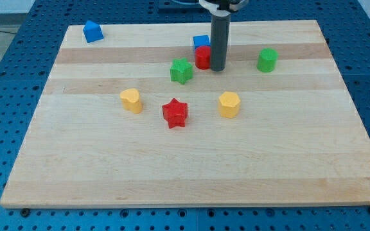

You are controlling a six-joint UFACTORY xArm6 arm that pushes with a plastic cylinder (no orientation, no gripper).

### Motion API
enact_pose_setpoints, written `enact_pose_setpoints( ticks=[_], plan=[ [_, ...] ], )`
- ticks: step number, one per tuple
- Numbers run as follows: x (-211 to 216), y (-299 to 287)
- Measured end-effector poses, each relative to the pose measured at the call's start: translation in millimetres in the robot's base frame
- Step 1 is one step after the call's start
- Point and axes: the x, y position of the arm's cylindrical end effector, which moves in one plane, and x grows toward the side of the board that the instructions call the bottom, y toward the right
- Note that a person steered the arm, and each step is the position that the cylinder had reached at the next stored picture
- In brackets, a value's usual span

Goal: Place the red circle on top of blue cube

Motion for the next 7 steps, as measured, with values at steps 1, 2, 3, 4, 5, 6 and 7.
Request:
enact_pose_setpoints(
  ticks=[1, 2, 3, 4, 5, 6, 7],
  plan=[
    [-13.4, 12.3],
    [-14.9, -7.3],
    [-14.9, -40.2],
    [-14.9, -67.3],
    [-14.8, -81.9],
    [-14.0, -97.8],
    [-9.9, -114.8]
  ],
)
